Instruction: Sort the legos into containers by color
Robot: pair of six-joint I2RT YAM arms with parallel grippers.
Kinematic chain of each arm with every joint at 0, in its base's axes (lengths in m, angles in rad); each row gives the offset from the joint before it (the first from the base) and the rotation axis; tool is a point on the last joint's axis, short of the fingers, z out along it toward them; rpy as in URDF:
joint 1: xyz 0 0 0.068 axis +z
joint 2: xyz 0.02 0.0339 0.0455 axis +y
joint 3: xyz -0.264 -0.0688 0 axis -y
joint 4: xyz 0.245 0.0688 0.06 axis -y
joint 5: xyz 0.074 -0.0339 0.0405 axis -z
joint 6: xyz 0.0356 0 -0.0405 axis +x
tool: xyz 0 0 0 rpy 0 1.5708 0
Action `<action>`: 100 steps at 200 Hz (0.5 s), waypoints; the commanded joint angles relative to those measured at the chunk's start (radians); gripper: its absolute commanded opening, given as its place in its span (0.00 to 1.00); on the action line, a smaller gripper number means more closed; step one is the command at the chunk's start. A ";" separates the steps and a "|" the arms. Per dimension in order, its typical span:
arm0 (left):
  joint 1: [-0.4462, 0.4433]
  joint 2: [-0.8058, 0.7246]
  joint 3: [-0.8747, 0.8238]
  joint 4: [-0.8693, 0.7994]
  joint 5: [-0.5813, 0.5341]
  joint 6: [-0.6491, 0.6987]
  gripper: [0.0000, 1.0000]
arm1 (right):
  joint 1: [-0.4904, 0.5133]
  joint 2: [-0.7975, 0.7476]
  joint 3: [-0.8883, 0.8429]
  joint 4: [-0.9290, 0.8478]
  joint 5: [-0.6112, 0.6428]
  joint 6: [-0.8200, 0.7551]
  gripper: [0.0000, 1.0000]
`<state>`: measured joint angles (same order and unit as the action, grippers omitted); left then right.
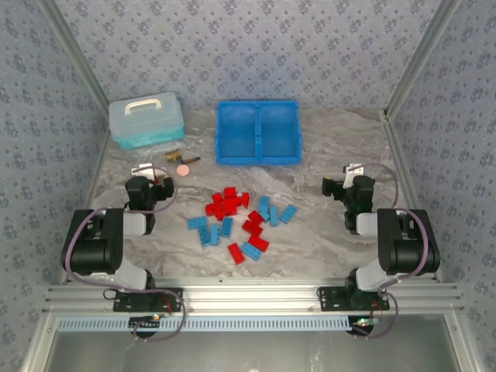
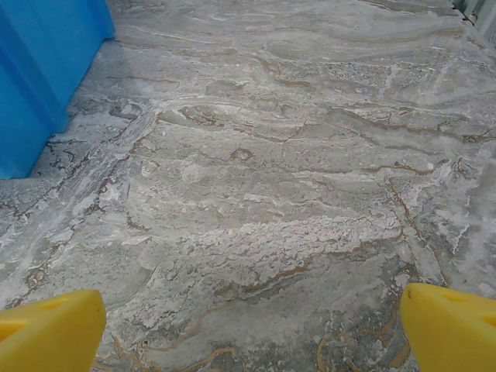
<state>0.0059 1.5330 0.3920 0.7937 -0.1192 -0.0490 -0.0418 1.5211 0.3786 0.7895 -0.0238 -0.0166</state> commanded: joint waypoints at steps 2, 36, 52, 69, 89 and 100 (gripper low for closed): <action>0.003 -0.002 0.013 0.031 0.007 0.005 0.99 | -0.005 -0.001 0.013 0.005 -0.010 -0.011 1.00; 0.004 -0.002 0.015 0.029 0.009 0.006 0.99 | -0.009 0.000 0.014 0.005 -0.013 -0.010 1.00; 0.003 -0.001 0.014 0.030 0.008 0.006 0.99 | -0.008 0.000 0.014 0.005 -0.016 -0.010 1.00; 0.005 -0.002 0.013 0.030 0.008 0.005 0.99 | -0.008 -0.001 0.014 0.003 -0.016 -0.009 1.00; 0.004 -0.002 0.014 0.030 0.008 0.006 0.99 | -0.008 -0.001 0.013 0.004 -0.014 -0.010 1.00; 0.004 -0.002 0.013 0.030 0.009 0.005 0.99 | -0.008 -0.006 0.014 0.008 -0.020 -0.013 1.00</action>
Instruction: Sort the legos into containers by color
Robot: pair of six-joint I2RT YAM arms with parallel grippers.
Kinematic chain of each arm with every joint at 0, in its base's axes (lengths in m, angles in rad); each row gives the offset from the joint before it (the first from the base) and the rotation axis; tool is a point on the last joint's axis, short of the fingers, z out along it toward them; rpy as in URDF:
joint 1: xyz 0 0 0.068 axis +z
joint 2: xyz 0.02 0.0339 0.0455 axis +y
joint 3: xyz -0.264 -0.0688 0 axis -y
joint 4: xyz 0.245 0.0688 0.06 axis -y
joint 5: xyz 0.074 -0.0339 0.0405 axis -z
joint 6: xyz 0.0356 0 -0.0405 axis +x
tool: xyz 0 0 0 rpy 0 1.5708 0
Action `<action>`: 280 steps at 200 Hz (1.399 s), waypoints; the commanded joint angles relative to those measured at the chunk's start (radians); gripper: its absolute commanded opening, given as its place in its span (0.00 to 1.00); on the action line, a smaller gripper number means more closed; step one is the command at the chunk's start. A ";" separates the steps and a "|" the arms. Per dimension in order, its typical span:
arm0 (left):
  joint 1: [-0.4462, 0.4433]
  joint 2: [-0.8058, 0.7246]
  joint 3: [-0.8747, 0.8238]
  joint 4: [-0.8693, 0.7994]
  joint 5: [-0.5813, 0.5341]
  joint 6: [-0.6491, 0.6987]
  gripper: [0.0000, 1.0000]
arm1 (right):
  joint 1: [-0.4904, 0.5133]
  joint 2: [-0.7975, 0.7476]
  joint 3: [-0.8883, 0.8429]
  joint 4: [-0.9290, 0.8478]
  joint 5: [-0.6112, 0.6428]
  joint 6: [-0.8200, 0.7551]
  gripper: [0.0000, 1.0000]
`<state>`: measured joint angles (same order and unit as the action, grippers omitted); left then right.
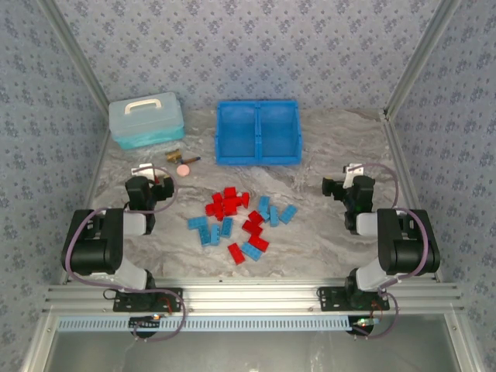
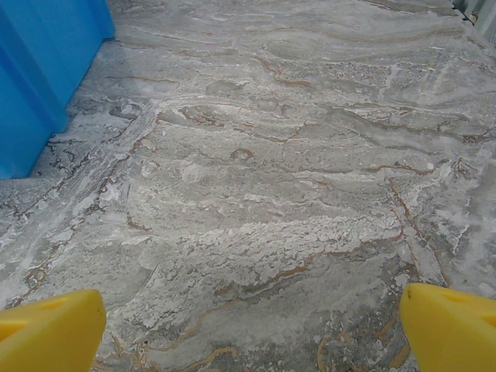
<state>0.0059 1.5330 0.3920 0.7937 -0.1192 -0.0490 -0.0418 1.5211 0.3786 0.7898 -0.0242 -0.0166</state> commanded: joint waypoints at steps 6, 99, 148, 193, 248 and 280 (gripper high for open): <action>0.004 -0.002 0.013 0.030 0.009 0.005 1.00 | -0.007 -0.018 0.023 -0.025 -0.035 -0.023 1.00; -0.056 -0.096 0.014 -0.050 -0.073 0.049 0.99 | 0.117 -0.525 0.363 -1.221 -0.045 0.464 1.00; -0.178 -0.478 0.158 -0.559 0.034 -0.034 0.99 | 0.350 -0.418 0.481 -1.501 -0.009 0.411 1.00; -0.435 -0.566 0.384 -0.994 0.211 0.001 0.99 | 0.545 -0.236 0.481 -1.474 0.148 0.695 1.00; -0.591 -0.595 0.579 -1.403 0.569 0.355 0.99 | 0.626 -0.027 0.573 -1.430 0.215 0.897 1.00; -0.594 -0.642 0.507 -1.331 0.524 0.428 0.99 | 0.641 0.064 0.597 -1.396 0.219 0.949 0.91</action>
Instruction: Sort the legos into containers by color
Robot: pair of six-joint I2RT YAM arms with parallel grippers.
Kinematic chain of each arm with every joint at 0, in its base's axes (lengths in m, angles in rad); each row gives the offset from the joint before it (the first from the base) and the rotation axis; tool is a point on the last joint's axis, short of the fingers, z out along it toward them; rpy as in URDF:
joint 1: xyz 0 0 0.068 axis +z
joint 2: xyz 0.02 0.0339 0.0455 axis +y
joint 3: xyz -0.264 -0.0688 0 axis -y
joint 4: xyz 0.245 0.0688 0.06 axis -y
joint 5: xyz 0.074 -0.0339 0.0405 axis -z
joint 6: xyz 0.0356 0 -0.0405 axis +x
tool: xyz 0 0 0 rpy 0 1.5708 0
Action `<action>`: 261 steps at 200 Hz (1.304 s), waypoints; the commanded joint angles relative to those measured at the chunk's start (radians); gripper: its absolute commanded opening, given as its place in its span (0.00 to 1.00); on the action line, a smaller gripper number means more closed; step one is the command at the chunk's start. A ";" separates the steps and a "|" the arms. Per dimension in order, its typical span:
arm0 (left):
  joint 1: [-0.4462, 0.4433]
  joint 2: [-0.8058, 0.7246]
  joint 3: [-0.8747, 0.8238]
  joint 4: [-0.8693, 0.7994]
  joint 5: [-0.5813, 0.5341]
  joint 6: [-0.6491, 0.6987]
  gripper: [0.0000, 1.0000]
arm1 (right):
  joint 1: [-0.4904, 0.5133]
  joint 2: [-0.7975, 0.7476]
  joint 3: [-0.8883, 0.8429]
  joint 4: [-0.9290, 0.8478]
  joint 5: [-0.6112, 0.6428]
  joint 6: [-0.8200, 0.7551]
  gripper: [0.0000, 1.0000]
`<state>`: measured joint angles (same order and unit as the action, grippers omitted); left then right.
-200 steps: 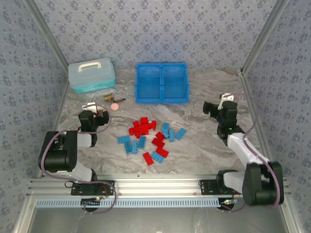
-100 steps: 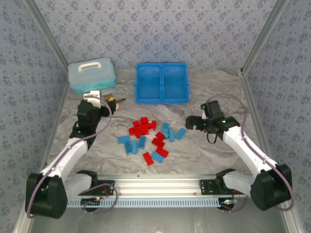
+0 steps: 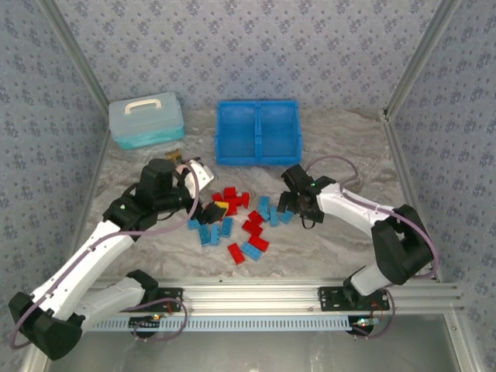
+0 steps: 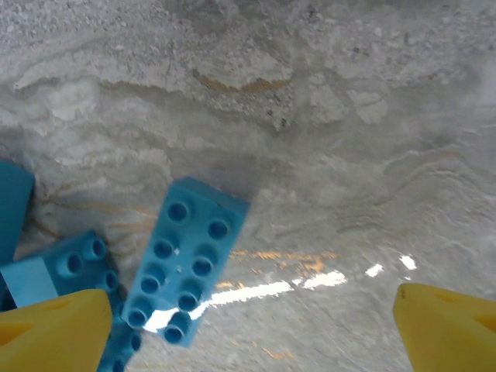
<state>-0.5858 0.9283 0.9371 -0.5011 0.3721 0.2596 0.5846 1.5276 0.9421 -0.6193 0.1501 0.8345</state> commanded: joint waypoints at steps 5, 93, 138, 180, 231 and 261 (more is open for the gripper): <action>-0.003 -0.044 -0.056 -0.018 0.026 0.119 0.99 | 0.017 0.072 0.038 0.013 0.048 0.112 0.89; -0.019 -0.079 -0.172 0.010 -0.026 0.120 0.99 | 0.098 0.151 -0.015 0.072 0.071 0.248 0.37; -0.029 -0.121 -0.195 0.043 -0.045 0.124 0.99 | 0.086 0.005 -0.022 0.037 0.125 0.210 0.24; -0.028 -0.157 -0.199 0.035 -0.102 0.153 0.99 | 0.086 -0.175 0.128 0.013 0.275 -0.025 0.24; -0.029 -0.194 -0.207 0.014 -0.100 0.181 0.99 | -0.010 0.024 0.485 0.079 0.180 -0.397 0.24; -0.030 -0.195 -0.200 -0.005 -0.091 0.187 0.99 | -0.081 0.291 0.771 -0.017 0.150 -0.494 0.24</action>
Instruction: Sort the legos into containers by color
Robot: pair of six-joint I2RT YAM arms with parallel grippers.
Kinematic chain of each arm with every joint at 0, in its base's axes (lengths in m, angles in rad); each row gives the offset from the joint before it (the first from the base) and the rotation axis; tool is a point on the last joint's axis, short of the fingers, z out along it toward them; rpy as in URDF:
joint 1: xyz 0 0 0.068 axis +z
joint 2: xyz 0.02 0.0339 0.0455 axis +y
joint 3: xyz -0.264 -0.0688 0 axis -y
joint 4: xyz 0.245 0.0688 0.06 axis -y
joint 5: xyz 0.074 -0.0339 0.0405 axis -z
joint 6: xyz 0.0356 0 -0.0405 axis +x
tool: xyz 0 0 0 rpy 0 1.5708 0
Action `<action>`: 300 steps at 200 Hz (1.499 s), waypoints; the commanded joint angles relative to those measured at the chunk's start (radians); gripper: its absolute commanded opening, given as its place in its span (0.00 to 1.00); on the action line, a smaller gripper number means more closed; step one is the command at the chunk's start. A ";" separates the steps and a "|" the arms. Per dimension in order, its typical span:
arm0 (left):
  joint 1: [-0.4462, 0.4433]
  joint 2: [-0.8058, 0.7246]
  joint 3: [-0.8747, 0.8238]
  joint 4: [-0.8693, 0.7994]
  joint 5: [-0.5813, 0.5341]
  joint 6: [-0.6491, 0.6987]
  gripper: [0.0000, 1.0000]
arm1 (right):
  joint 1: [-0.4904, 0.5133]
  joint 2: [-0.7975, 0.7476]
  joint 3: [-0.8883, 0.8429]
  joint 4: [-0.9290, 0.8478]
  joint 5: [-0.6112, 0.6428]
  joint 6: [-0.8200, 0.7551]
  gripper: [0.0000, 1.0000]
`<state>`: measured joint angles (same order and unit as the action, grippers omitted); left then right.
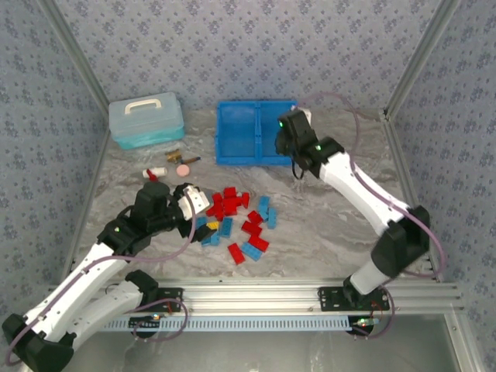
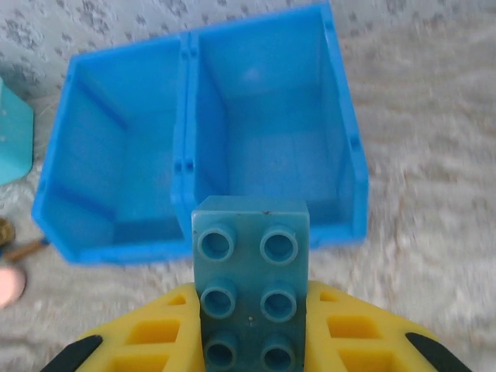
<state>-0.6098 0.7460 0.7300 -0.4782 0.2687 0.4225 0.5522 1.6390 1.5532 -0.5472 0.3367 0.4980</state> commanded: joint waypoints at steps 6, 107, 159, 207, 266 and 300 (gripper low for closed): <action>-0.006 -0.014 0.006 -0.025 0.012 0.024 0.99 | -0.063 0.239 0.214 -0.103 -0.046 -0.165 0.24; -0.011 -0.030 -0.011 -0.006 0.000 0.025 0.99 | -0.170 0.882 0.845 -0.232 -0.179 -0.161 0.23; -0.011 -0.032 -0.013 -0.003 -0.002 0.027 0.99 | -0.175 0.916 0.898 -0.269 -0.192 -0.152 0.44; -0.011 -0.027 -0.013 -0.004 -0.011 0.027 0.99 | -0.171 0.834 0.966 -0.315 -0.179 -0.173 0.49; -0.011 -0.029 -0.017 -0.010 -0.036 0.039 0.99 | -0.106 0.397 0.527 -0.276 -0.120 -0.199 0.49; -0.011 -0.031 -0.020 -0.006 -0.048 0.047 0.99 | -0.017 0.056 0.038 -0.150 -0.116 -0.125 0.50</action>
<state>-0.6155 0.7254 0.7158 -0.4873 0.2344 0.4461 0.4786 1.8561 1.8156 -0.7551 0.2016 0.3241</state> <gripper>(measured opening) 0.993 0.501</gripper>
